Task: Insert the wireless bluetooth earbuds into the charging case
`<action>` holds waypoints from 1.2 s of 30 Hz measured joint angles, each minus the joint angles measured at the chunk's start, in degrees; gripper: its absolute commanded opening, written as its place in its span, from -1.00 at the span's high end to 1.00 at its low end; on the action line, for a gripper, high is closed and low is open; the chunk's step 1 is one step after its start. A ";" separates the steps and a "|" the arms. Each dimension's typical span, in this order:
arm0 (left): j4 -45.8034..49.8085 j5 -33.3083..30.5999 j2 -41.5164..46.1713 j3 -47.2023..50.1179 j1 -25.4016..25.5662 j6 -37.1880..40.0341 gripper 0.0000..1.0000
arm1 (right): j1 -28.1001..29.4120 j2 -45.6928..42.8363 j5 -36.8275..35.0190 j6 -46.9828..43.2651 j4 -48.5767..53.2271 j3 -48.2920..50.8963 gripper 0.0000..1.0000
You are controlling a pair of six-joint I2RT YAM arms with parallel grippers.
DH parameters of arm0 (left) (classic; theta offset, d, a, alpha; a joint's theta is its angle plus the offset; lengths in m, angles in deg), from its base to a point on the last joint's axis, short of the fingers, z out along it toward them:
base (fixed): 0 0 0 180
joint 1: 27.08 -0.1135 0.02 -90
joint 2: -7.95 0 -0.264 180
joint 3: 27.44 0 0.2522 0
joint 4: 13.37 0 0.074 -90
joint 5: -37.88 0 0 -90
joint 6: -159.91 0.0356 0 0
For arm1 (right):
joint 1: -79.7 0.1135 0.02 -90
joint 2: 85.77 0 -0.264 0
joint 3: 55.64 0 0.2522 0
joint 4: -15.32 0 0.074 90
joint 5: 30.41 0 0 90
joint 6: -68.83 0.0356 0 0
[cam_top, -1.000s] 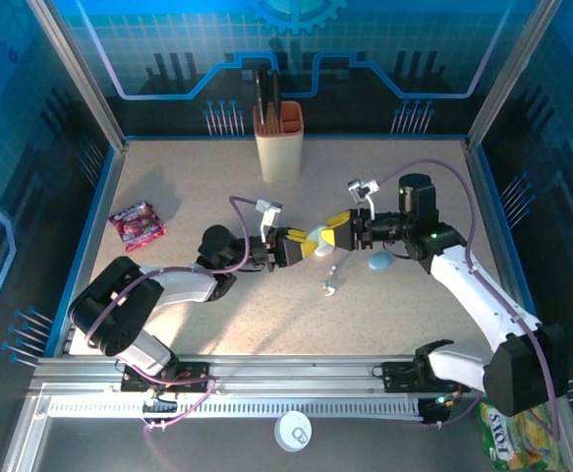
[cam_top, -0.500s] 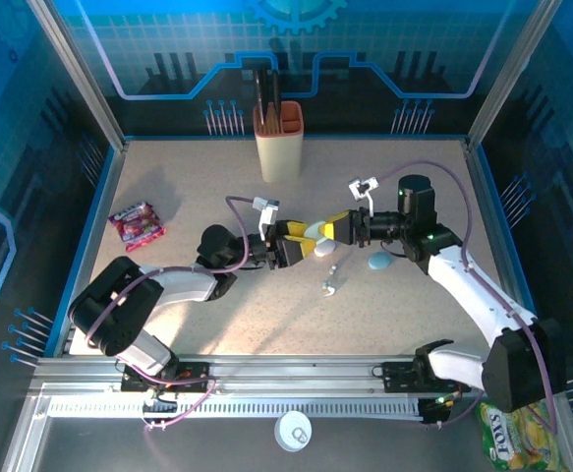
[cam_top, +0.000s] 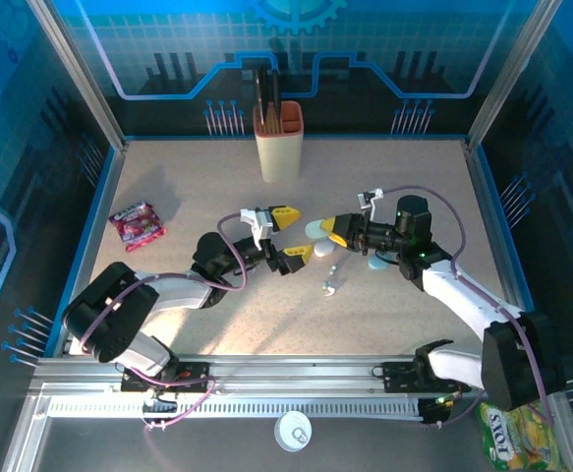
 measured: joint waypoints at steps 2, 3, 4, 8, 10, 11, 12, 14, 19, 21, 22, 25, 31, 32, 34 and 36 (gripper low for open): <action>0.04 -0.48 -0.76 0.00 0.37 3.04 -0.89 | 0.70 1.42 0.09 3.34 -3.85 0.22 0.87; 0.04 -0.85 -1.16 0.00 0.59 4.31 -0.89 | 1.18 2.36 0.22 5.03 -6.03 0.33 0.85; 0.04 -0.94 -1.49 -0.02 0.79 5.31 -0.89 | 1.64 3.37 0.44 6.69 -8.22 0.48 0.85; 0.02 -1.62 -2.58 -0.46 1.03 8.00 -0.83 | 2.60 7.48 1.55 12.79 -16.65 1.16 0.85; 0.04 -2.23 -3.21 -0.96 1.03 8.83 -0.79 | 2.78 9.05 1.81 15.04 -20.00 1.22 0.85; 0.02 -2.49 -3.45 -1.14 1.01 9.09 -0.76 | 2.89 9.46 1.90 15.78 -21.11 1.22 0.86; 0.04 -2.84 -3.76 -1.29 1.01 9.38 -0.72 | 2.99 9.66 1.90 16.39 -21.97 1.25 0.87; 0.07 -3.32 -4.15 -1.40 1.03 9.70 -0.62 | 3.10 9.66 1.95 17.22 -23.45 1.40 0.88; 0.04 -3.82 -4.81 -1.60 1.01 10.95 -0.39 | 3.15 9.66 1.95 18.34 -25.03 1.44 0.87; 0.02 -3.85 -4.83 -1.64 1.01 11.13 -0.30 | 3.15 9.66 1.97 18.49 -25.11 1.44 0.86; 0.02 -3.98 -4.83 -1.66 1.01 11.28 -0.24 | 3.13 9.66 2.14 18.49 -25.14 1.44 0.87; 0.07 -4.35 -4.85 -1.97 0.98 11.91 -0.15 | 3.13 9.64 2.60 18.49 -25.14 1.44 0.87; 0.04 -4.31 -4.94 -2.29 0.98 12.31 -0.11 | 3.15 9.62 3.02 19.02 -25.16 1.44 0.86; 0.04 -4.31 -4.98 -2.29 0.98 12.46 -0.10 | 3.15 9.62 3.02 19.17 -25.16 1.44 0.86; 0.02 -4.33 -5.09 -2.29 0.96 13.79 -0.07 | 3.15 9.60 3.10 19.52 -25.14 1.44 0.86; 0.02 -4.35 -5.27 -2.29 0.94 15.39 -0.05 | 3.15 9.60 3.23 19.58 -24.94 1.44 0.86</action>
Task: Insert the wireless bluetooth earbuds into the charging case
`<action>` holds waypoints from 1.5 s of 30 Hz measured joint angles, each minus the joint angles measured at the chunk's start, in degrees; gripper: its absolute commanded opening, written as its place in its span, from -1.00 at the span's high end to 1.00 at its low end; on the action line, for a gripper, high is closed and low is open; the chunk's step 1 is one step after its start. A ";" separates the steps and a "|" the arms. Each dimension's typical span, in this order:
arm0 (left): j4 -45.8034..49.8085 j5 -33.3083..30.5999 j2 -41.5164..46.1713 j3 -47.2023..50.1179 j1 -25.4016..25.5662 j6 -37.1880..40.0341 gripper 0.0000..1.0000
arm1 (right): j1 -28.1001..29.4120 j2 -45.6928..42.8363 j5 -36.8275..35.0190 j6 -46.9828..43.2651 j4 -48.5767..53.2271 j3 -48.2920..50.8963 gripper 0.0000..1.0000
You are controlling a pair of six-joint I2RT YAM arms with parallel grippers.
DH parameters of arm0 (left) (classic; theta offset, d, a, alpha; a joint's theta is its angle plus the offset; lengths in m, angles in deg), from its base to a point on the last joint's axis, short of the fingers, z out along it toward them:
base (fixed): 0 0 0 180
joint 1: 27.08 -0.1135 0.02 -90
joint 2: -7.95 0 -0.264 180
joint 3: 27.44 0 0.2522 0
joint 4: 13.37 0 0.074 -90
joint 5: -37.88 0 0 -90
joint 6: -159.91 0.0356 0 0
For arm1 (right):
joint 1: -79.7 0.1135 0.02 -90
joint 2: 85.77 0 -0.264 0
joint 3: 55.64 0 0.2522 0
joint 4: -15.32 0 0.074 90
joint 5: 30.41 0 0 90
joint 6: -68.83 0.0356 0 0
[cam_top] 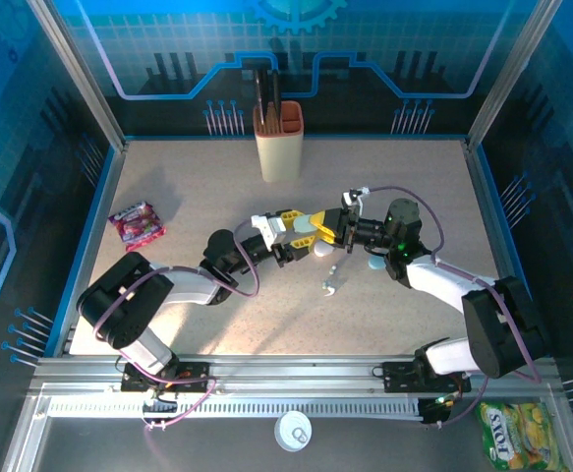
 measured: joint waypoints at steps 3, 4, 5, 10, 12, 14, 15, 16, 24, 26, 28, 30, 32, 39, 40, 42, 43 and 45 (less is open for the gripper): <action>0.00 -0.17 -0.22 0.00 0.00 1.66 -0.03 | -0.02 -0.48 -0.02 -0.07 1.05 0.00 0.86; -0.02 -0.15 -0.26 0.00 0.02 2.03 -0.03 | -0.02 -0.68 -0.02 -0.07 1.33 0.00 0.86; -0.02 -0.15 -0.28 0.00 0.02 2.38 -0.02 | -0.02 -0.81 0.00 -0.09 1.57 0.00 0.86; -0.02 -0.15 -0.57 0.02 0.02 3.02 -0.02 | 0.00 -1.20 -0.02 -0.28 2.25 0.00 0.86; 0.02 -0.15 -0.70 0.00 0.07 2.99 -0.02 | -0.02 -1.44 -0.07 -0.48 2.51 0.00 0.86; 0.02 -0.13 -0.72 0.00 0.13 2.97 0.02 | -0.02 -1.64 -0.04 -0.72 2.80 0.00 0.86; 0.00 -0.15 -0.74 0.00 0.13 2.97 0.07 | -0.02 -1.68 -0.02 -0.90 2.84 0.00 0.86; 0.02 -0.20 -0.74 0.00 0.11 2.91 0.09 | -0.02 -1.68 -0.02 -0.92 2.86 0.00 0.86; 0.07 -0.33 -0.74 0.00 0.13 2.58 0.34 | -0.07 -1.68 -0.09 -0.92 2.75 0.00 0.86; 0.07 -0.33 -0.74 0.00 0.11 2.51 0.32 | -0.07 -1.68 -0.09 -0.94 2.71 0.00 0.86; 0.07 -0.33 -0.74 0.00 0.11 2.49 0.21 | -0.07 -1.68 -0.07 -0.96 2.71 0.00 0.85; 0.07 -0.31 -0.74 0.00 0.11 2.43 0.21 | -0.07 -1.68 -0.07 -1.05 2.71 0.00 0.85; 0.07 -0.31 -0.74 0.00 0.11 2.25 0.22 | -0.07 -1.68 -0.09 -1.18 2.78 0.00 0.85; 0.07 -0.26 -0.74 0.00 0.13 1.16 0.07 | -0.07 -1.68 -0.07 -1.46 2.91 0.00 0.85; 0.07 -0.26 -0.74 0.00 0.13 1.05 0.08 | -0.07 -1.68 -0.09 -1.57 2.91 0.00 0.84; 0.07 -0.13 -0.74 0.00 0.13 1.01 0.12 | -0.07 -1.68 -0.07 -1.60 2.91 0.00 0.84; 0.07 -0.11 -0.74 0.00 0.13 1.03 0.12 | -0.07 -1.68 -0.07 -1.64 2.91 0.00 0.84; 0.07 -0.09 -0.74 0.00 0.13 1.03 0.10 | -0.07 -1.68 -0.07 -2.01 2.95 0.00 0.84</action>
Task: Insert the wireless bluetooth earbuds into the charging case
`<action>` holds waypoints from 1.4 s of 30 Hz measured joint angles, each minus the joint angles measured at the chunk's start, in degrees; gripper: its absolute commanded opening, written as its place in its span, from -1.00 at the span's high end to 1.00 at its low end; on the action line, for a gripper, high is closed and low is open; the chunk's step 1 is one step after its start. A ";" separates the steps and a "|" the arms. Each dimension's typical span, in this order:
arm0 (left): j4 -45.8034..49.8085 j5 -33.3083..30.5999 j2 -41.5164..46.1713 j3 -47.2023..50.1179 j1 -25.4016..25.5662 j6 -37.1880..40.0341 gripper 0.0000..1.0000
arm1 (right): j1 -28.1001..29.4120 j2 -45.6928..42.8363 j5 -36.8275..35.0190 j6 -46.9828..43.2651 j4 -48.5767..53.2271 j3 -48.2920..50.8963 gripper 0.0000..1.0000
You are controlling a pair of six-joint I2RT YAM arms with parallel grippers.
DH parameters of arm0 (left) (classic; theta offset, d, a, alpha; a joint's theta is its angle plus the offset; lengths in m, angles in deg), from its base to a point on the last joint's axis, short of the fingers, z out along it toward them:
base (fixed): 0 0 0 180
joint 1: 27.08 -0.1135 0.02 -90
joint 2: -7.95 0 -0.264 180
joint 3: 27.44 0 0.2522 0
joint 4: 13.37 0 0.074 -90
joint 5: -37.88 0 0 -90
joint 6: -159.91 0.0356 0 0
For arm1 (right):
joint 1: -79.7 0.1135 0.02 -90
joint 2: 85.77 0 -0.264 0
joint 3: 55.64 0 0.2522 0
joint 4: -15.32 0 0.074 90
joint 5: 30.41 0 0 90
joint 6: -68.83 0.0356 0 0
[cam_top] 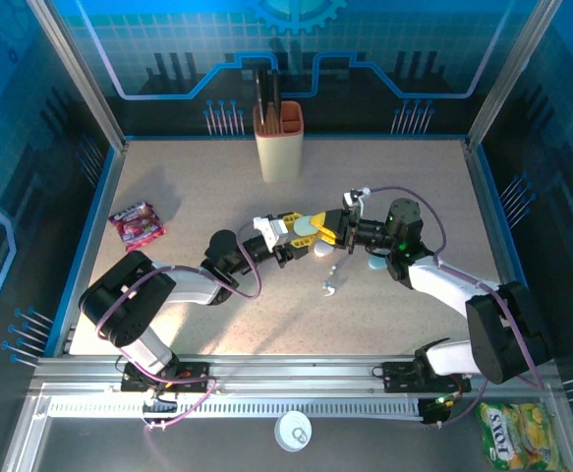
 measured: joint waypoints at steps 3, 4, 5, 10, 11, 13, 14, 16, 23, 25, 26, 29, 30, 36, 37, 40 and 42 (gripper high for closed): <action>0.15 0.02 0.00 0.00 0.00 -0.09 0.08 | 0.00 0.00 0.00 -0.31 0.31 0.00 0.84; 0.24 0.07 0.00 0.00 0.00 -0.24 0.07 | 0.00 0.00 -0.02 -0.44 0.39 0.00 0.84; 0.28 0.09 0.00 0.00 0.00 -0.48 0.07 | 0.00 0.00 -0.02 -0.44 0.42 0.00 0.84; 0.42 0.20 0.00 0.00 -0.02 -1.55 0.07 | 0.00 0.00 -0.07 -0.66 0.83 0.00 0.84; 0.42 0.20 0.00 0.00 -0.02 -1.62 0.06 | 0.00 0.00 -0.09 -0.72 0.83 0.00 0.84; 0.42 0.20 0.00 0.00 0.00 -2.01 0.07 | -0.02 0.00 -0.13 -0.90 0.83 0.00 0.83; 0.42 0.22 0.00 0.00 0.00 -2.34 0.07 | -0.02 0.00 -0.15 -0.90 0.85 0.00 0.83; 0.42 0.31 0.00 -0.09 -0.02 -2.93 0.09 | -0.07 0.00 -0.13 -1.07 0.85 0.00 0.83; 0.33 0.85 -1.07 -0.70 -0.13 -3.96 0.40 | -0.50 0.00 -0.17 -1.31 1.27 0.00 0.83; 0.22 1.14 -1.29 -0.83 -0.22 -4.09 0.44 | -0.59 0.00 -0.17 -1.31 1.36 0.00 0.76; 0.15 1.22 -1.38 -0.85 -0.24 -4.11 0.44 | -0.61 0.00 -0.17 -1.31 1.42 0.00 0.69; 0.17 1.25 -1.40 -0.85 -0.24 -4.09 0.43 | -0.70 0.00 -0.17 -1.42 1.70 0.00 0.25; 0.35 1.29 -1.42 -0.85 -0.22 -4.09 0.43 | -0.70 -0.02 -0.13 -1.79 1.75 0.00 0.10; 0.35 2.97 -1.53 -0.85 -0.76 -5.20 0.42 | -2.23 -3.54 -0.98 -8.96 9.38 -0.26 -0.20; 0.35 3.28 -1.53 -0.85 -1.03 -5.90 0.40 | -2.69 -4.63 -1.22 -10.75 11.54 -0.46 -0.23; 0.37 4.74 -1.49 -0.83 -2.14 -9.09 0.42 | -4.55 -8.24 -2.10 -19.93 21.11 -3.02 -0.28; 0.37 6.23 -1.36 -0.81 -2.91 -12.04 0.44 | -5.14 -10.67 -3.26 -28.68 29.90 -6.29 -0.26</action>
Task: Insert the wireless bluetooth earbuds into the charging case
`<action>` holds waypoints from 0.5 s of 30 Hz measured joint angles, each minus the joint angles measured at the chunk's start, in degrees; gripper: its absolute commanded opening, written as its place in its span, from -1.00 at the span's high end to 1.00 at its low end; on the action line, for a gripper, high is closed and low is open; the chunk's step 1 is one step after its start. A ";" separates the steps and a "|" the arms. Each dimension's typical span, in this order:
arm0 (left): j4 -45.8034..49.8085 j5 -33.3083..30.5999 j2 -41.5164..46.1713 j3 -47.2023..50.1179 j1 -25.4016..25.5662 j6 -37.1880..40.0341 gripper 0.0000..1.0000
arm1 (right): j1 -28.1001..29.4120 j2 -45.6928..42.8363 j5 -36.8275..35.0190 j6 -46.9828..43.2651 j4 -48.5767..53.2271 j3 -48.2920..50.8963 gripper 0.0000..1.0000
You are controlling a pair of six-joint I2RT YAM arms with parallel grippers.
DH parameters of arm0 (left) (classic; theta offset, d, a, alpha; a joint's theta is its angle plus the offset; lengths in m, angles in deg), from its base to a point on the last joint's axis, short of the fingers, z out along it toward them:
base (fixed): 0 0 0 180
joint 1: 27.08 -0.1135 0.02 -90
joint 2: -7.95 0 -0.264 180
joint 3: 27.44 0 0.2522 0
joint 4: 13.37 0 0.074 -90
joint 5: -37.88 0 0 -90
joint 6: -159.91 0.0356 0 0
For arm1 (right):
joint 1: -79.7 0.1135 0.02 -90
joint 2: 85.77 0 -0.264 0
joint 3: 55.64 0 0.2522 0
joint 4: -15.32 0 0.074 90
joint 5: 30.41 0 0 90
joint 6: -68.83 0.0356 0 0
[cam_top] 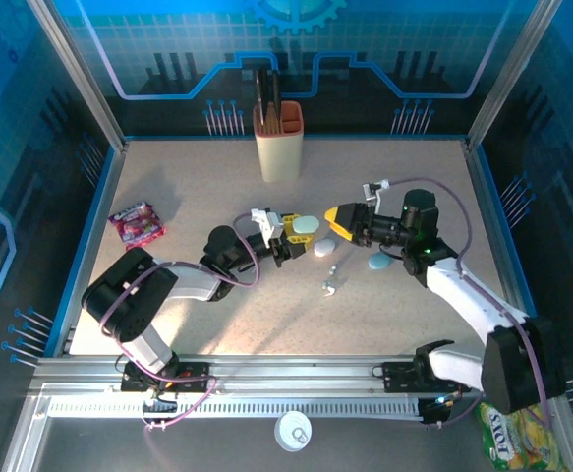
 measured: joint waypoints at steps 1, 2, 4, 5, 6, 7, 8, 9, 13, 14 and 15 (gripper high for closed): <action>-0.04 0.55 0.13 0.13 -0.31 -1.31 0.44 | -0.02 -0.92 -0.70 -4.59 4.39 -1.97 -0.26; 0.00 1.31 0.39 0.31 -0.46 -2.69 0.45 | 0.13 -1.84 -1.79 -9.81 9.81 -4.57 -0.28; -0.02 2.80 1.20 0.87 -0.72 -4.87 0.44 | 1.01 -3.45 -4.63 -20.09 19.10 -9.84 -0.33; -0.04 3.65 1.79 1.29 -0.81 -6.05 0.44 | 2.01 -4.44 -6.49 -25.73 23.43 -12.48 -0.36; -0.02 4.52 2.43 1.73 -0.87 -6.88 0.44 | 3.30 -5.44 -8.11 -30.53 26.91 -14.49 -0.39; -0.02 5.03 3.04 2.16 -0.87 -7.58 0.44 | 4.63 -6.27 -9.51 -34.53 29.62 -15.93 -0.42; -0.02 5.68 3.80 2.73 -0.87 -8.20 0.44 | 6.25 -7.10 -10.88 -38.64 32.30 -17.27 -0.47; -0.04 6.05 4.50 3.21 -0.87 -8.81 0.44 | 7.72 -7.63 -11.93 -42.23 34.51 -18.29 -0.50; -0.02 7.96 7.19 4.59 -0.85 -10.27 0.44 | 13.55 -7.02 -17.09 -53.20 41.40 -21.07 -0.54; -0.02 8.39 7.63 4.63 -0.87 -10.58 0.44 | 14.71 -6.32 -18.32 -54.97 42.56 -21.53 -0.55; -0.07 8.83 8.09 4.66 -0.85 -10.97 0.44 | 15.82 -5.40 -19.41 -56.68 43.65 -22.05 -0.57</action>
